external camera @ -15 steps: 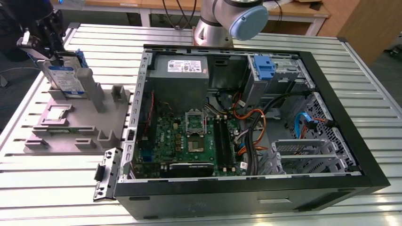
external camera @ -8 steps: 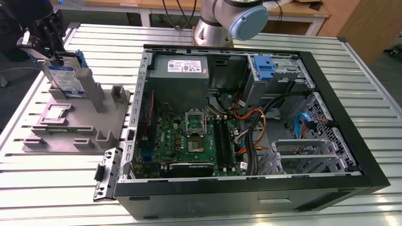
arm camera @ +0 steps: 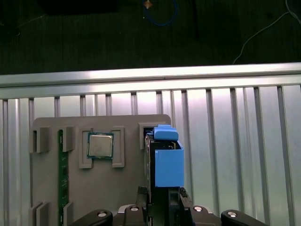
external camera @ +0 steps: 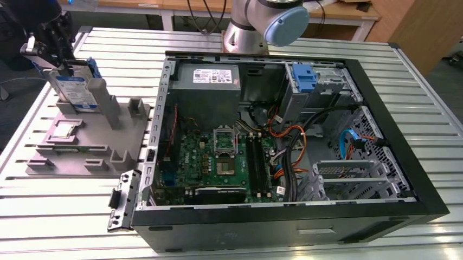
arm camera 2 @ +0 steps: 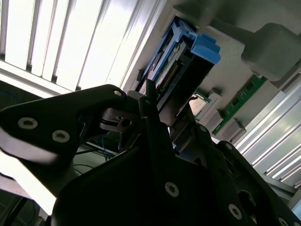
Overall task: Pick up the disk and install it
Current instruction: 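Pick up the disk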
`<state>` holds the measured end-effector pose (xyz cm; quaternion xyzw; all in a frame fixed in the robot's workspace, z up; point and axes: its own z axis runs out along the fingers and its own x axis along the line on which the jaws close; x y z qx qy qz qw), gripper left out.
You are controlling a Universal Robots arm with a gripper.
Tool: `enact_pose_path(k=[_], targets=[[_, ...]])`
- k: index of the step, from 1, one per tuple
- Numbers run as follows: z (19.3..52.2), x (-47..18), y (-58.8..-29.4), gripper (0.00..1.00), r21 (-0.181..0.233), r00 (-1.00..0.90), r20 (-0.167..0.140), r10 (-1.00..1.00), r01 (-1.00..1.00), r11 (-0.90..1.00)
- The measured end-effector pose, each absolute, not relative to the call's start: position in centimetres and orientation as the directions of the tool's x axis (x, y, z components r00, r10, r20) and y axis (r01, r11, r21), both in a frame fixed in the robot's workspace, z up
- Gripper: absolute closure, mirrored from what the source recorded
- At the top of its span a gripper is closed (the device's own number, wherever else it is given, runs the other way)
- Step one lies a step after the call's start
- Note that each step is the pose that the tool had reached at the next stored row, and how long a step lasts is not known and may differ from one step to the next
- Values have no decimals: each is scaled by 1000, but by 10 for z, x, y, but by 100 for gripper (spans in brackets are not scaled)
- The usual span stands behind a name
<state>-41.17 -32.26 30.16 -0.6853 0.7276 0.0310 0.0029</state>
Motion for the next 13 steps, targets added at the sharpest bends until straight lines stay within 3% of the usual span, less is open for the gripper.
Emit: enact_pose_path(k=[13], targets=[[302,-412,-323,65,41,10,-47,-999,-999,-12]])
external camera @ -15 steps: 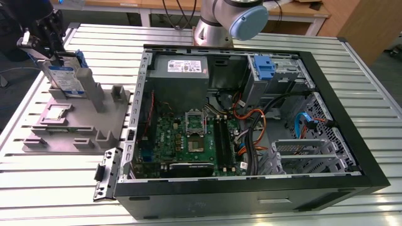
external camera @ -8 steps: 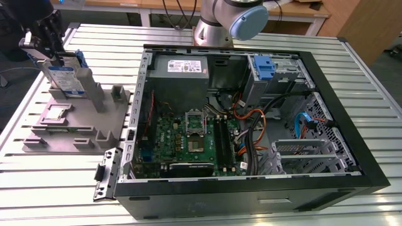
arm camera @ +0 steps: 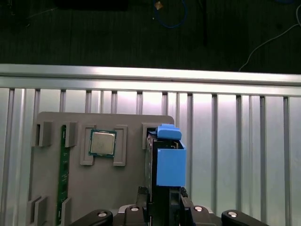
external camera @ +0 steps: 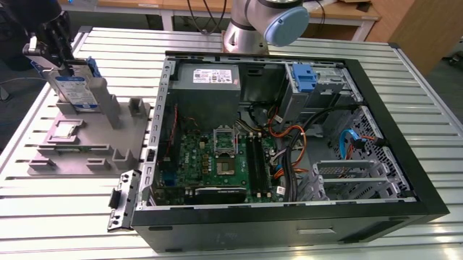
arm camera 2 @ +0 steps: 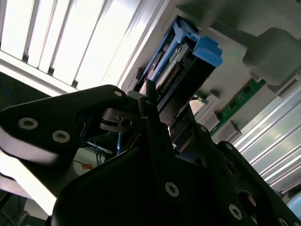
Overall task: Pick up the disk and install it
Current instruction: 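Pick up the disk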
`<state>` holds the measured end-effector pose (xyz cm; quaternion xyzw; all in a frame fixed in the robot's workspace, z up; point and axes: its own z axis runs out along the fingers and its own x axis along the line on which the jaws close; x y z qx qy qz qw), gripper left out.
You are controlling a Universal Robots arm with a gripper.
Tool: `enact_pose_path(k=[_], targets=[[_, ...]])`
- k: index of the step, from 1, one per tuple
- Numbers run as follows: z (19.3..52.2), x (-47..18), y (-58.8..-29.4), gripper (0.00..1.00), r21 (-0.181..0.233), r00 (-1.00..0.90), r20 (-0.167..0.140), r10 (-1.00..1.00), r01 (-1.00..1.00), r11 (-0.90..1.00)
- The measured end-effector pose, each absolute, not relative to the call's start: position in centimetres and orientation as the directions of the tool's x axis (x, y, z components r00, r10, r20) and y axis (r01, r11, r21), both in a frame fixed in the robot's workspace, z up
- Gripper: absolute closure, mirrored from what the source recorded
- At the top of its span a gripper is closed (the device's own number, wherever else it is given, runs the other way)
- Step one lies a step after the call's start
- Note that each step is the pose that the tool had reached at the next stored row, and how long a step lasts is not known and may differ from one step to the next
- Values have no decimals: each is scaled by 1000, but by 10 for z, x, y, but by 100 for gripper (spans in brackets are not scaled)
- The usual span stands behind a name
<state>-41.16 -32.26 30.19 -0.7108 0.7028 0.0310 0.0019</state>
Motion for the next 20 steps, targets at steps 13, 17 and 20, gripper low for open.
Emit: enact_pose_path(k=[13,17,20], targets=[[302,-412,-325,65,41,10,-47,-999,-999,-12],[302,-412,-325,65,41,10,-47,-999,-999,-12],[302,-412,-325,65,41,10,-47,-999,-999,-12]])
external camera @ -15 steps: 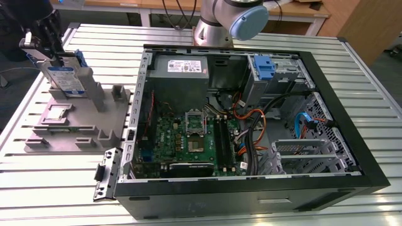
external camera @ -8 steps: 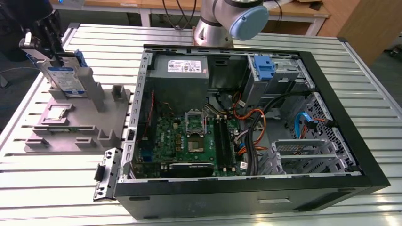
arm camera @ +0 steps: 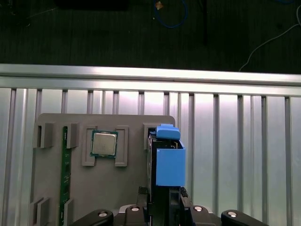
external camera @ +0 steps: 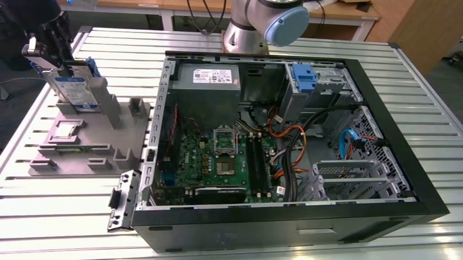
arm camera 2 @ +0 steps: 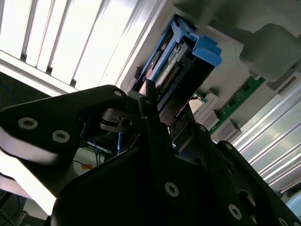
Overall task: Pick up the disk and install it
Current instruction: 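Pick up the disk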
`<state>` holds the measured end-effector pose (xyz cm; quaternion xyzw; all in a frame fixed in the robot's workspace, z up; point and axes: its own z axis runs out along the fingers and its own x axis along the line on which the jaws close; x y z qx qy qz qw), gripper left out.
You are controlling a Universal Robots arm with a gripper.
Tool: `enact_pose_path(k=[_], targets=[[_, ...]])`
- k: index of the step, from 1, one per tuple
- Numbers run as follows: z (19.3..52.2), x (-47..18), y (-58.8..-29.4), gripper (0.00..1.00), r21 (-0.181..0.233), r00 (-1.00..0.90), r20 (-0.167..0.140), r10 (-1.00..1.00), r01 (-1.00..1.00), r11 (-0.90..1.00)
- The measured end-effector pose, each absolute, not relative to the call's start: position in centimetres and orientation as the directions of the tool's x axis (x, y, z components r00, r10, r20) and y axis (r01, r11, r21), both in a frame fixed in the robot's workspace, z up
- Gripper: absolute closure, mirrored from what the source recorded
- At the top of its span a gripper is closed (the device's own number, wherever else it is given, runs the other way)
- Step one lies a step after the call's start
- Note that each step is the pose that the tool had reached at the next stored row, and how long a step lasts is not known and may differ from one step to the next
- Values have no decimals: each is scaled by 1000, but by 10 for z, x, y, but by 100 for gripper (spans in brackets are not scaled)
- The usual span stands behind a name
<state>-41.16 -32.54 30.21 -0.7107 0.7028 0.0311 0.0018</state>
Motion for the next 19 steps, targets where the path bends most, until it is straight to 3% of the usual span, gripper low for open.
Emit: enact_pose_path(k=[19], targets=[[312,-412,-325,65,41,10,-43,-999,-999,-12]])
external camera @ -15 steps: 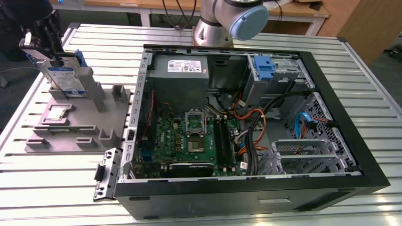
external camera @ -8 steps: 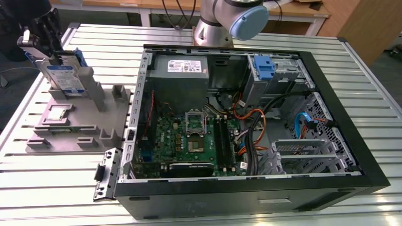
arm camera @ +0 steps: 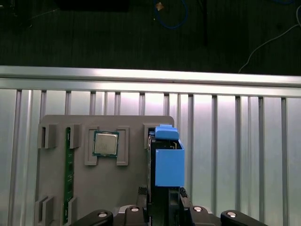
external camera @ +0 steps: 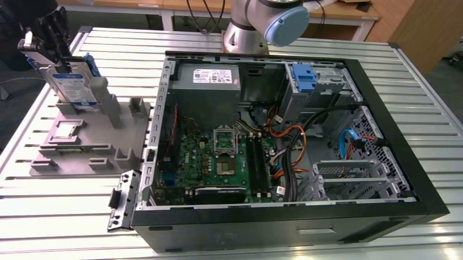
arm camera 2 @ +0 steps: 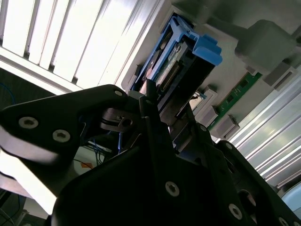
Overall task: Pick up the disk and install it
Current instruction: 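Pick up the disk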
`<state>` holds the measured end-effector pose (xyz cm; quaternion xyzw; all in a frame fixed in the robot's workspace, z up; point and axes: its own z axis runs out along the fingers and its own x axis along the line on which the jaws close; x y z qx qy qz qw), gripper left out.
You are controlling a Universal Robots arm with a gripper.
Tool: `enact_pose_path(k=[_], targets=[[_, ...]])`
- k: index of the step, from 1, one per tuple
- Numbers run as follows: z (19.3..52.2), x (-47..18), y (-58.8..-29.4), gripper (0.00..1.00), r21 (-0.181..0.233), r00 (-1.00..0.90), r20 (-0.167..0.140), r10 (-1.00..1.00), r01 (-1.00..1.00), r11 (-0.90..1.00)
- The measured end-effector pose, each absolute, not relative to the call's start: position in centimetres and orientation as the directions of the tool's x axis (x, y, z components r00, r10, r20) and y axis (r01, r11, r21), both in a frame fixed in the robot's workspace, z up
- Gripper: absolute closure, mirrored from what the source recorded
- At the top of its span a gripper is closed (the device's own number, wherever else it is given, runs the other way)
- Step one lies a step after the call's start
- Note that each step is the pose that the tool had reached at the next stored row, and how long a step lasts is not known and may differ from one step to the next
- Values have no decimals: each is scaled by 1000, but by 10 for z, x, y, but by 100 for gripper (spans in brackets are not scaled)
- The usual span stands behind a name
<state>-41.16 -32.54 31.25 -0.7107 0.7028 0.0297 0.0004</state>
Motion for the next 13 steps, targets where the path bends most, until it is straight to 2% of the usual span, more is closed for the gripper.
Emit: enact_pose_path(k=[13], targets=[[318,-412,-325,65,41,10,-43,-999,-999,-12]])
